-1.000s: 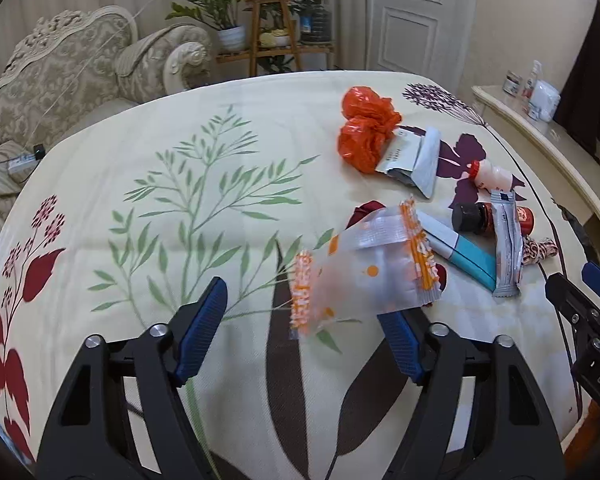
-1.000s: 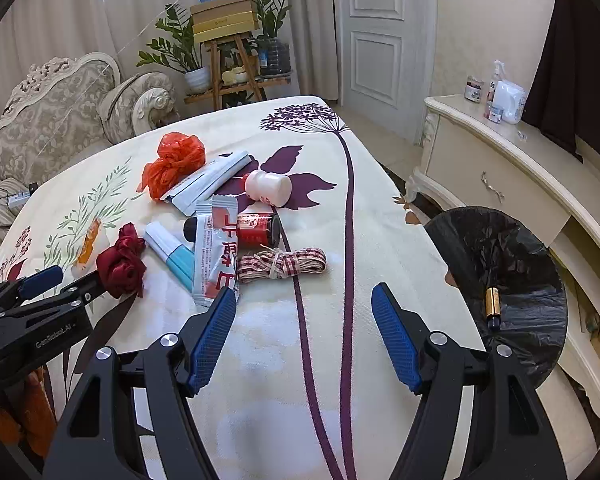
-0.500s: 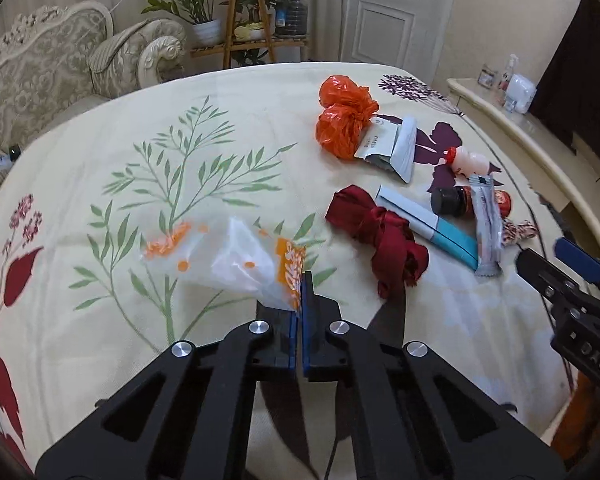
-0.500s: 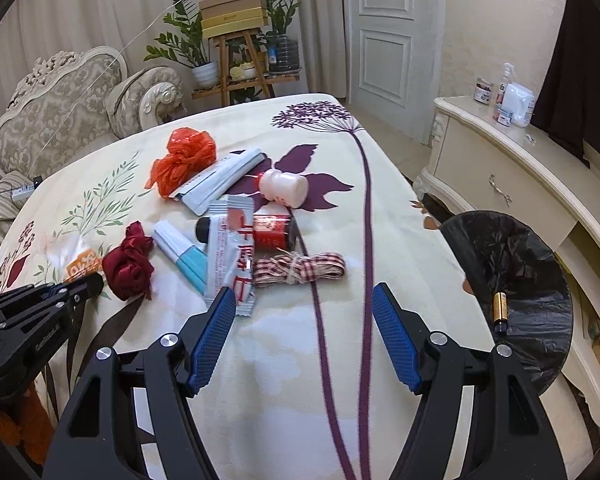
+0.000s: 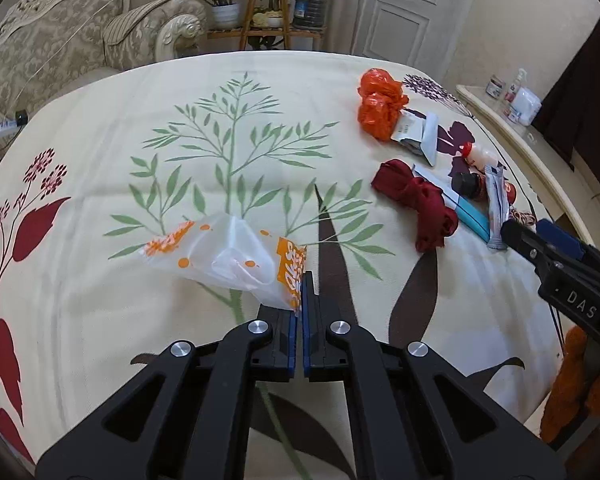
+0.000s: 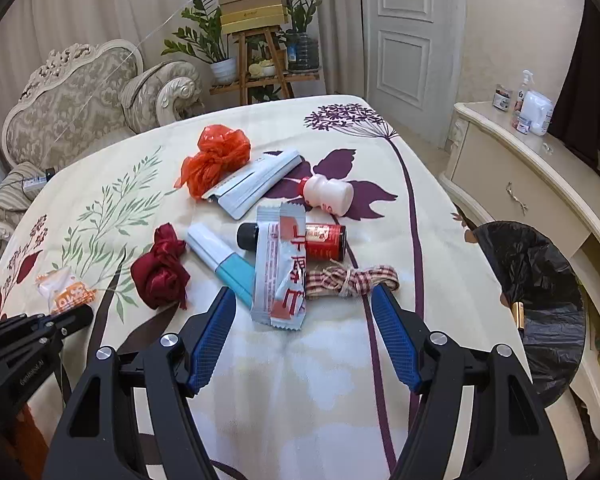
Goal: Collect trash
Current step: 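Grasp the clear snack wrapper with the left tool while the right tool grasps the candy wrapper, then carry both wrappers with both tools over the black bin, then open both tools to drop the wrappers into the bin, then move both tools back over the bed toward the red cloth, then grasp the red cloth with the left tool while the right tool grasps the toothpaste tube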
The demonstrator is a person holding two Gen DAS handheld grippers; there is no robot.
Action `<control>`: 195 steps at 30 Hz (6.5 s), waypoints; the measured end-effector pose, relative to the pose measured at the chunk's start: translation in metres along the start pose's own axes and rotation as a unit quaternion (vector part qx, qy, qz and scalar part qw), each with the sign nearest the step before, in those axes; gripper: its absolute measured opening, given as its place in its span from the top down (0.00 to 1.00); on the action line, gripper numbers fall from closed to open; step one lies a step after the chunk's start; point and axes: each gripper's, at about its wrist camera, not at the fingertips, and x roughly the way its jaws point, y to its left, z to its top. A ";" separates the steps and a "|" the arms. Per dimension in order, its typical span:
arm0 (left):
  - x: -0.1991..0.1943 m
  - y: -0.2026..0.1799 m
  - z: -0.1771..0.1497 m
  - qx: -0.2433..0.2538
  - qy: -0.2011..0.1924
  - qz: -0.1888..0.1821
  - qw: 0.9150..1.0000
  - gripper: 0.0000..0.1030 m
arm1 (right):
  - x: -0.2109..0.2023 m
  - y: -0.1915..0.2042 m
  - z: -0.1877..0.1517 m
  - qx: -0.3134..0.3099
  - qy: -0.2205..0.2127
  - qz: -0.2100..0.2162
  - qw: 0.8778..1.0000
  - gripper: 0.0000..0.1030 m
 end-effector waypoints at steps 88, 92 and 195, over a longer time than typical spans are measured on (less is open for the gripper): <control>0.029 -0.302 0.031 0.175 -0.070 -0.102 0.977 0.99 | -0.058 -0.234 -0.017 0.154 -0.045 -0.157 0.975 0.69; 0.035 -0.316 0.035 0.183 -0.069 -0.100 0.975 0.99 | -0.054 -0.241 -0.017 0.159 -0.044 -0.159 0.973 0.69; 0.027 -0.064 0.034 0.032 -0.026 0.008 0.999 0.73 | -0.012 -0.021 0.014 0.003 -0.013 0.000 1.000 0.38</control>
